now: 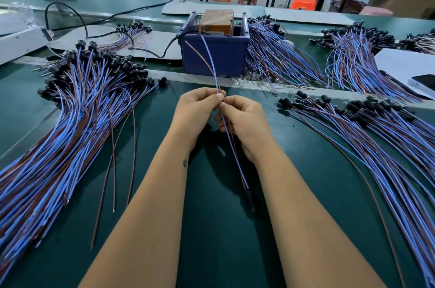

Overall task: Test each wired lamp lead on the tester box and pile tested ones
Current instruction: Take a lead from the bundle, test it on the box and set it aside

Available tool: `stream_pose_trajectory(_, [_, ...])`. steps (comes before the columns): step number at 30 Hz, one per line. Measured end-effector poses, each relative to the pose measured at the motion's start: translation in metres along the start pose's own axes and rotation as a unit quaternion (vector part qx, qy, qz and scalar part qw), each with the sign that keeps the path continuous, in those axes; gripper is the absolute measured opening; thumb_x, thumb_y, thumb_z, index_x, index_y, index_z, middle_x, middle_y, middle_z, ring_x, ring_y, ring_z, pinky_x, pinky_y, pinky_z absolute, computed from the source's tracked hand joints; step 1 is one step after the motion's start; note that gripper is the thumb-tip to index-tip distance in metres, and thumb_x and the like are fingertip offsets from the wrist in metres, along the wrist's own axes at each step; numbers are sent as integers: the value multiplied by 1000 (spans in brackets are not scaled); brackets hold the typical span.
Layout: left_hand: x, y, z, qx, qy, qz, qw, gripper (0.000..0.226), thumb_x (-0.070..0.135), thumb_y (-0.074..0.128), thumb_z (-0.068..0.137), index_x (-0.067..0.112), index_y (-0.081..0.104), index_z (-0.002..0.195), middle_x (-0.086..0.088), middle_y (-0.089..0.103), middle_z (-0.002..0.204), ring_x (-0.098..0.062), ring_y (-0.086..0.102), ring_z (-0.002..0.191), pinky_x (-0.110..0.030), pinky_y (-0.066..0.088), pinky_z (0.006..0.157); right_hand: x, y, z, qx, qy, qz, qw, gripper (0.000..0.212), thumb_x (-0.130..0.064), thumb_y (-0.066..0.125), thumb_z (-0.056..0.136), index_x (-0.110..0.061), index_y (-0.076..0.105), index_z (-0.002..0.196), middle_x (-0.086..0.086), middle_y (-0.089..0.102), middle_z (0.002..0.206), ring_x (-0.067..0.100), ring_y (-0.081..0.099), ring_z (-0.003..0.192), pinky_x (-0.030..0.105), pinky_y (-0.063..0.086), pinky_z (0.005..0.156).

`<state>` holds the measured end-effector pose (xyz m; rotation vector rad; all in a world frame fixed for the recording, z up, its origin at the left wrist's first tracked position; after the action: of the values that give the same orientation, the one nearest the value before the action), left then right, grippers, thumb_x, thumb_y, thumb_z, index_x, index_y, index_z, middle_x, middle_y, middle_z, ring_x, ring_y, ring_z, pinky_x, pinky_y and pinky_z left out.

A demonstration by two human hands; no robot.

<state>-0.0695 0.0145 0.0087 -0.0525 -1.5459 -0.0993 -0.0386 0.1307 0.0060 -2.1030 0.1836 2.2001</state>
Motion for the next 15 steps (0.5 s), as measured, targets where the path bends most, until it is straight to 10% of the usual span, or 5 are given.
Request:
stream_pose_trajectory(8, [0, 5, 0, 34, 36, 59, 997, 16, 17, 56, 89, 22, 66, 77, 8, 65, 68, -13, 60, 67, -39, 56, 67, 9, -6, 5, 45, 25, 33, 998, 17, -8, 56, 95, -7, 69, 84, 9, 65, 74, 13, 61, 61, 25, 54, 56])
stream_pose_trajectory(15, [-5, -6, 5, 91, 41, 145, 984, 16, 21, 56, 92, 28, 67, 82, 11, 69, 75, -11, 63, 74, -35, 55, 75, 4, -14, 10, 107, -22, -66, 992, 18, -6, 57, 93, -12, 70, 81, 4, 69, 77, 17, 64, 71, 41, 59, 76])
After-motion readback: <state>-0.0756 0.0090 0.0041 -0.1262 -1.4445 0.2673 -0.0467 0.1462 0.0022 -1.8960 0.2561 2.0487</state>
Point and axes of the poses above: each hand's wrist, its own z-axis towards the middle knuckle, its own y-axis out of the palm, x = y × z, the point moved 10 cm from there along z, towards the middle knuckle
